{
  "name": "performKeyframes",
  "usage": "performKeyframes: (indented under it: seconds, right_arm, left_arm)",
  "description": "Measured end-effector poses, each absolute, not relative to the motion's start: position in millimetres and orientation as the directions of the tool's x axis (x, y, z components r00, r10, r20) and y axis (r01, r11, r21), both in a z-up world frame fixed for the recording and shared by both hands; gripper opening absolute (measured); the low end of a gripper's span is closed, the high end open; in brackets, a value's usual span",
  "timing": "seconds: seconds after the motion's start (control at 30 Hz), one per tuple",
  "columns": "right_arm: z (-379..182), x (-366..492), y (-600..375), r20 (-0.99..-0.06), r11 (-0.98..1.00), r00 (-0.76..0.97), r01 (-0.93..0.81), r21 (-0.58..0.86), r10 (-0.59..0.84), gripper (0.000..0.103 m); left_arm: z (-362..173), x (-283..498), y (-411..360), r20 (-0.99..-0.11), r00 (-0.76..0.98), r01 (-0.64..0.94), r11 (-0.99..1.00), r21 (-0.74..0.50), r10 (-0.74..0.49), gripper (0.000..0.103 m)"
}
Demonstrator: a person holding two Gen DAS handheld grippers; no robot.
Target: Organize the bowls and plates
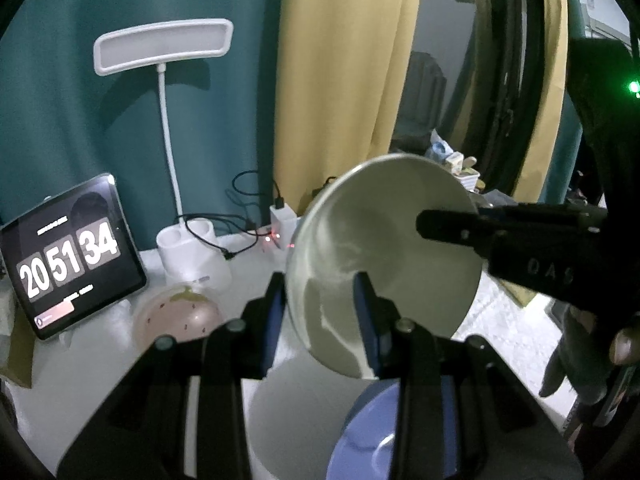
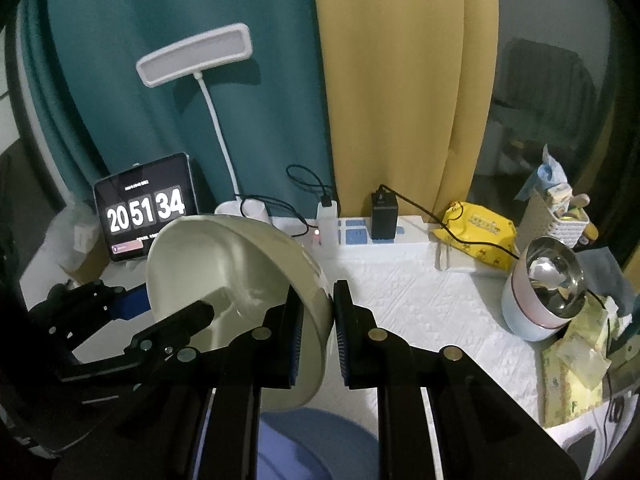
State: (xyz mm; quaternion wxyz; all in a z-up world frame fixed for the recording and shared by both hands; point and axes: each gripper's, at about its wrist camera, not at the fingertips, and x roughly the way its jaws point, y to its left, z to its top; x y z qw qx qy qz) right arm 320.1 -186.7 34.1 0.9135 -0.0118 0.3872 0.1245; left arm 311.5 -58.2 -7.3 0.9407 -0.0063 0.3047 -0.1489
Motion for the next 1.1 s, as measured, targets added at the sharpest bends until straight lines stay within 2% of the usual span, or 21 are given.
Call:
performKeyframes:
  seconds: [0.5, 0.83, 0.97, 1.1]
  right_arm:
    - [43, 261, -172, -0.702, 0.97, 0.679, -0.234, 0.07, 0.214, 0.017]
    - [-2, 228, -170, -0.767, 0.973, 0.605, -0.202, 0.111, 0.213, 0.017]
    - [-20, 220, -167, -0.788, 0.971, 0.574, -0.203, 0.126, 0.223, 0.017]
    - [-36, 219, -172, -0.804, 0.973, 0.551, -0.182, 0.144, 0.222, 0.017]
  left_arm:
    - [-16, 247, -53, -0.597, 0.743, 0.296, 0.949, -0.112, -0.302, 0.035]
    - [-48, 211, -59, -0.644, 0.719, 0.293, 0.954, -0.061, -0.262, 0.035]
    - [-54, 199, -65, -0.631, 0.742, 0.28, 0.96, -0.015, -0.226, 0.035]
    - [-50, 189, -72, -0.59, 0.769, 0.31, 0.951, 0.007, -0.246, 0.035]
